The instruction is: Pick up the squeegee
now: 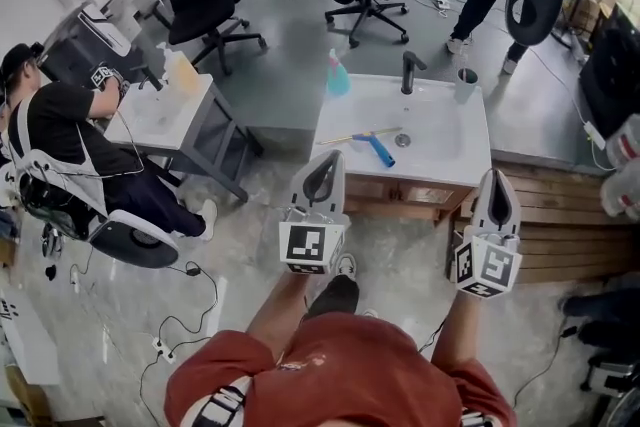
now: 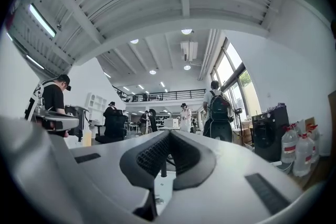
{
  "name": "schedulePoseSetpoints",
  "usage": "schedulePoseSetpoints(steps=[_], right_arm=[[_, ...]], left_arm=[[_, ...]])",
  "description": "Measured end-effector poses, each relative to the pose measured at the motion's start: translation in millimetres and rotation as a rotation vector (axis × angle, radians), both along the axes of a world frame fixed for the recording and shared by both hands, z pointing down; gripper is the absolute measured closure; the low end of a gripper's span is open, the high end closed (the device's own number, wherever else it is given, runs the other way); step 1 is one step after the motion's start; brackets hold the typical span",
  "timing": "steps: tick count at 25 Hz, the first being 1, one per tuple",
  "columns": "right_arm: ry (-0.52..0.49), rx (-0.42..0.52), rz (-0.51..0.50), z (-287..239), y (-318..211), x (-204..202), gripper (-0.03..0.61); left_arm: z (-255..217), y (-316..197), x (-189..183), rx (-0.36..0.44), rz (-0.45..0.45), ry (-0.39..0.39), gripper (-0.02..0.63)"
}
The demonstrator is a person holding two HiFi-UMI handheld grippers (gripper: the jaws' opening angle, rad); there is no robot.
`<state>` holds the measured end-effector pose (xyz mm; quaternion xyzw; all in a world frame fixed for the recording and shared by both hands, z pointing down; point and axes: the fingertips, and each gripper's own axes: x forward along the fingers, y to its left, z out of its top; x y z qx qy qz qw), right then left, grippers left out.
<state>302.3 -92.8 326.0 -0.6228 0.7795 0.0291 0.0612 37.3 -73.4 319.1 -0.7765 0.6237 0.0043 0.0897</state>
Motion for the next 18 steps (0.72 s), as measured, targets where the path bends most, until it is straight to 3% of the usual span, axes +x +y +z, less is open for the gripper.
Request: schedulePoseSetpoints(steps=[18], right_arm=[[0.085, -0.001, -0.027, -14, -149, -141, 0.571]], left_arm=[[13, -147, -135, -0.027, -0.017, 0.044, 0.597]])
